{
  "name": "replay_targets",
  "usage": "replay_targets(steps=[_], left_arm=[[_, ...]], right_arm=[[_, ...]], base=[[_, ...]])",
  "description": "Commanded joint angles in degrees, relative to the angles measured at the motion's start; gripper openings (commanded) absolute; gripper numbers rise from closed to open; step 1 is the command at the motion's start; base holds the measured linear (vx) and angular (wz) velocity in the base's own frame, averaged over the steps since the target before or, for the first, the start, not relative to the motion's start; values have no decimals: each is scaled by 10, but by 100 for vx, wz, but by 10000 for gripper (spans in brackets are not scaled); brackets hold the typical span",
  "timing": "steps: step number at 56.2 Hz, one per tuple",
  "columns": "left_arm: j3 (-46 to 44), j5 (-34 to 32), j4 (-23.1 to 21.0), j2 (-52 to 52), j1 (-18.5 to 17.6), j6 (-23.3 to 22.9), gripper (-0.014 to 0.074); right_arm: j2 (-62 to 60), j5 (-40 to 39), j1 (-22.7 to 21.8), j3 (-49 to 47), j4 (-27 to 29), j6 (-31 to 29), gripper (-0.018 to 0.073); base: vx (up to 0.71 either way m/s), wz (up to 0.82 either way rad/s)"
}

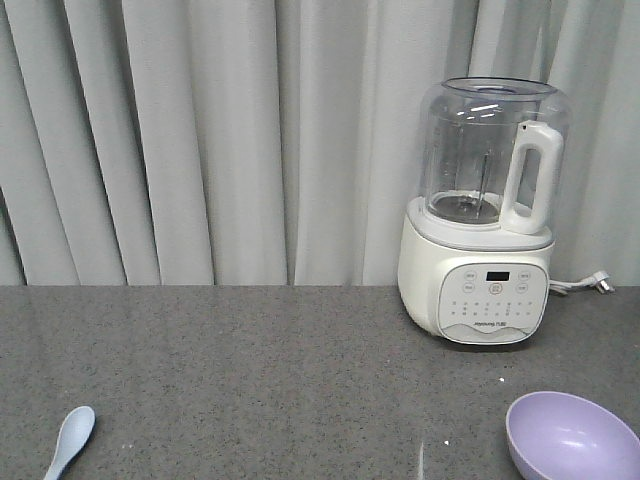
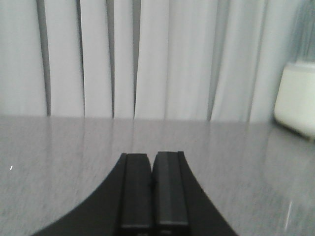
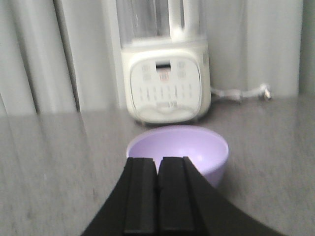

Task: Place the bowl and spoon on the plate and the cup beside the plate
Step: 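Lower the left gripper onto the white spoon handle and close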

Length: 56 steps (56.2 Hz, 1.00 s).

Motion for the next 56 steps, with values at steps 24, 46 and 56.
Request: replay_targets(steps=[24,46,56], left_arm=[[-452,53,-22,353,1,43,-3],[-471,32,-23,493,1,43,131],[-471,32,-20,497,1,43,395]], right_arm=[[339,38,-2,-442,-32,-100,-8],[448,58,-2,-446,-29,-97,109],[448,76,-2,-446,-29,-97,365]], base=[[0,0],[0,0],[0,0]])
